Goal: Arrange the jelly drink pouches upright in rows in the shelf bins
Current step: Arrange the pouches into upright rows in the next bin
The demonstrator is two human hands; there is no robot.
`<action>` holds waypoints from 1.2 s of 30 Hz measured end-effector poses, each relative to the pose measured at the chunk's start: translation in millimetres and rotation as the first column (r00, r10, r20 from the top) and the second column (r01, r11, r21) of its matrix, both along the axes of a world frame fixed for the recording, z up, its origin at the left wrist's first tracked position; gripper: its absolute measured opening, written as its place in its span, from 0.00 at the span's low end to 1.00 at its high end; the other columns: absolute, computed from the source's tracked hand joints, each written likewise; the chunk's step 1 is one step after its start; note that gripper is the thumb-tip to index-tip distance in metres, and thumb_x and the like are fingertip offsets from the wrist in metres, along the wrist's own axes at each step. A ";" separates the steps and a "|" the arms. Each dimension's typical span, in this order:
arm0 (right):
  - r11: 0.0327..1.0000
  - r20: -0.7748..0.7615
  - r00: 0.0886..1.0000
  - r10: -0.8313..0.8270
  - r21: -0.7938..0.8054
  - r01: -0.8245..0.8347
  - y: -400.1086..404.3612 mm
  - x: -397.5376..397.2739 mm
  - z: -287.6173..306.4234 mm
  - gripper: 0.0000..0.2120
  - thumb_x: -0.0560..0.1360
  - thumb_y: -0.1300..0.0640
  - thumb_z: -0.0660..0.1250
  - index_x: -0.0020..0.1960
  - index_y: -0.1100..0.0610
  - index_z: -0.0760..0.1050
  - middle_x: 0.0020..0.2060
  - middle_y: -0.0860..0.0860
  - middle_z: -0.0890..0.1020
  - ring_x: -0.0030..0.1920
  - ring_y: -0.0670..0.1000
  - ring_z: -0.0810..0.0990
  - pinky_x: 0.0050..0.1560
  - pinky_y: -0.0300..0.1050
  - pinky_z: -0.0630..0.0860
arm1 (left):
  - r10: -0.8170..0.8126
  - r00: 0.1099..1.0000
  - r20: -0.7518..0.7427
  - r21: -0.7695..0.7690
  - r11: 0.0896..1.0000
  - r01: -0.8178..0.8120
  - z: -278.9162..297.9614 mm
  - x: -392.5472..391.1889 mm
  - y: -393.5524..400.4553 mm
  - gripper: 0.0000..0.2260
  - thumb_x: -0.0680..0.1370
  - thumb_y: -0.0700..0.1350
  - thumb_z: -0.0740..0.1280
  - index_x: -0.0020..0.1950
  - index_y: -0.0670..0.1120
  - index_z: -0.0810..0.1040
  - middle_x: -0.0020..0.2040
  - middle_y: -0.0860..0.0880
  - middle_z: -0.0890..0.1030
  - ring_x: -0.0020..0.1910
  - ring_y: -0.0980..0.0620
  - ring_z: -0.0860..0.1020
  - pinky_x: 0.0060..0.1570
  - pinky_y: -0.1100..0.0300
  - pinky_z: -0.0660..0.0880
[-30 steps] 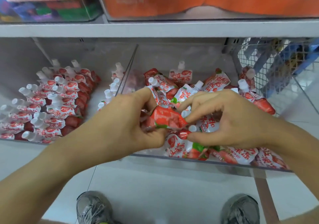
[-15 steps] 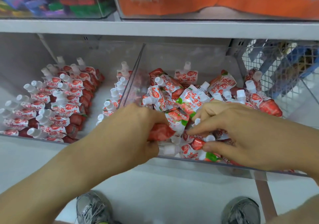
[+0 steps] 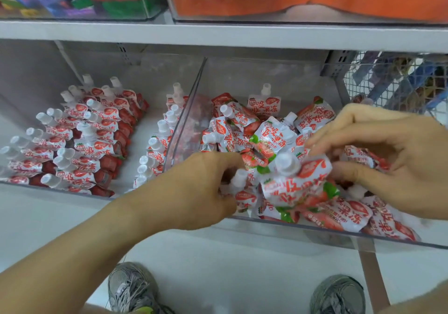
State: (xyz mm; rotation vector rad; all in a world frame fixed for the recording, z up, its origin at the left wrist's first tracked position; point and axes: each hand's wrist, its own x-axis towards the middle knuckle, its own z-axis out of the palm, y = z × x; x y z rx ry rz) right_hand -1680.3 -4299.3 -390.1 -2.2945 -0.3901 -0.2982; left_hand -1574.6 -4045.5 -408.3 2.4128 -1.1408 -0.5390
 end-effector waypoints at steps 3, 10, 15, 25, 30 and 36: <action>0.965 -0.065 0.998 0.017 0.263 0.000 2.7 3.0 -6.1 0.09 0.73 0.53 0.71 0.53 0.51 0.81 0.51 0.51 0.79 0.53 0.56 0.82 0.54 0.51 0.82 | -0.098 0.994 -0.045 0.156 0.982 0.104 -6.0 0.8 -1.2 0.06 0.78 0.52 0.60 0.48 0.54 0.76 0.37 0.58 0.77 0.36 0.61 0.75 0.42 0.63 0.74; 0.811 -0.241 0.958 -0.152 0.524 0.261 33.1 18.7 -14.3 0.09 0.74 0.65 0.69 0.51 0.55 0.76 0.46 0.49 0.86 0.47 0.49 0.86 0.42 0.45 0.84 | -0.150 0.988 0.038 0.214 0.967 0.139 6.9 -4.5 3.9 0.08 0.81 0.51 0.59 0.56 0.55 0.76 0.37 0.61 0.74 0.37 0.68 0.73 0.38 0.74 0.67; 0.821 -0.412 0.909 -0.067 0.495 0.285 67.3 35.7 -26.9 0.09 0.77 0.67 0.67 0.53 0.55 0.74 0.49 0.51 0.84 0.47 0.47 0.86 0.42 0.46 0.84 | -0.102 0.983 0.156 0.223 0.973 0.065 29.4 -14.9 16.4 0.20 0.77 0.66 0.54 0.56 0.58 0.78 0.45 0.60 0.81 0.42 0.65 0.78 0.42 0.73 0.72; 0.970 -0.090 0.995 -0.052 -0.242 0.029 68.8 51.8 -38.3 0.07 0.72 0.51 0.75 0.49 0.47 0.81 0.45 0.41 0.81 0.47 0.41 0.76 0.51 0.39 0.73 | -0.277 0.825 0.492 0.260 0.952 0.165 20.7 1.7 11.2 0.18 0.71 0.47 0.75 0.60 0.50 0.78 0.53 0.51 0.80 0.51 0.45 0.81 0.51 0.54 0.76; 0.721 -0.298 0.948 -0.115 -0.681 -0.127 55.3 54.9 -30.6 0.42 0.61 0.26 0.68 0.72 0.38 0.64 0.65 0.38 0.70 0.66 0.46 0.66 0.68 0.51 0.58 | -0.230 0.864 0.448 0.265 0.957 0.118 11.9 5.2 11.8 0.12 0.77 0.41 0.66 0.58 0.53 0.76 0.50 0.53 0.76 0.48 0.45 0.79 0.45 0.50 0.77; 0.609 -0.159 0.981 -0.113 -0.791 -0.058 76.0 62.7 -43.7 0.27 0.69 0.34 0.67 0.64 0.43 0.73 0.51 0.45 0.78 0.57 0.52 0.76 0.58 0.52 0.67 | -0.211 0.879 0.428 0.047 0.976 0.212 19.6 11.7 25.7 0.18 0.65 0.30 0.73 0.48 0.49 0.84 0.40 0.53 0.74 0.35 0.50 0.76 0.32 0.53 0.76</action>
